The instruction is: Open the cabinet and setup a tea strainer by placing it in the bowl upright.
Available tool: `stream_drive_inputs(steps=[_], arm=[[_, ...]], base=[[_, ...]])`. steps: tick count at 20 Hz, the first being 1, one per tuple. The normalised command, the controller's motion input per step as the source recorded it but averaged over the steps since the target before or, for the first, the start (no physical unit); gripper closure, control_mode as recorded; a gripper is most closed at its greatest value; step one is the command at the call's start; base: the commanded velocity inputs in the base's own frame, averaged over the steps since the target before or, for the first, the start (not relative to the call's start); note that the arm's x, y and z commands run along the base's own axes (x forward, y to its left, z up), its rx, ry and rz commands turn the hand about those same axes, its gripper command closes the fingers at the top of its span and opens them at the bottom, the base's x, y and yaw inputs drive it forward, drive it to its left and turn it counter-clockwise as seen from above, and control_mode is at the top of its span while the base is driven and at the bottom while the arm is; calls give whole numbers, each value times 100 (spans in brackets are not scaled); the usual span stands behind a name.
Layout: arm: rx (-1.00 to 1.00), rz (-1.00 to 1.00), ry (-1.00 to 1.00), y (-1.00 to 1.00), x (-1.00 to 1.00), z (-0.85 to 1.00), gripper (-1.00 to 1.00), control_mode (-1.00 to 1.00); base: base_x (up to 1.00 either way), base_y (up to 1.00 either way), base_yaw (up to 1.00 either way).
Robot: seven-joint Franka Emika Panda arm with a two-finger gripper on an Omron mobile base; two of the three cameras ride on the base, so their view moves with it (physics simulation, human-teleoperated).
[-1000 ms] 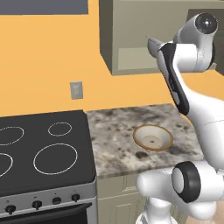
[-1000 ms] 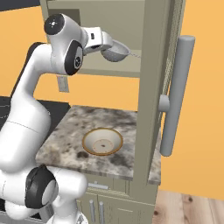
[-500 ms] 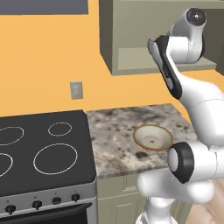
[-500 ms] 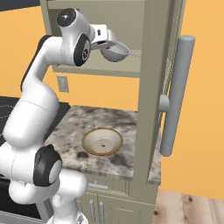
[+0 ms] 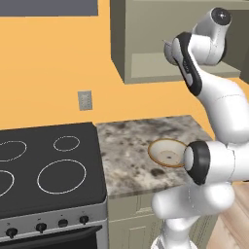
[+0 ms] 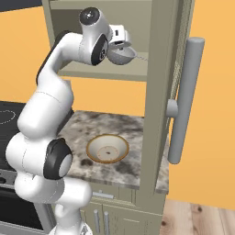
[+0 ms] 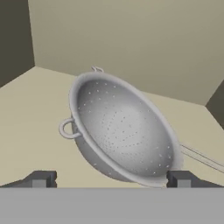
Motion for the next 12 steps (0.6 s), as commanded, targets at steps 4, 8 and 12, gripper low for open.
stream_drive_inputs(steps=[4, 8, 12], arm=[[0, 4, 0, 0, 35, -7, -100, -100], [0, 4, 0, 0, 37, -12, -100, -100], [0, 3, 1, 0, 25, -11, -100, -100]], base=[[0, 0, 0], [0, 0, 0], [0, 0, 0]])
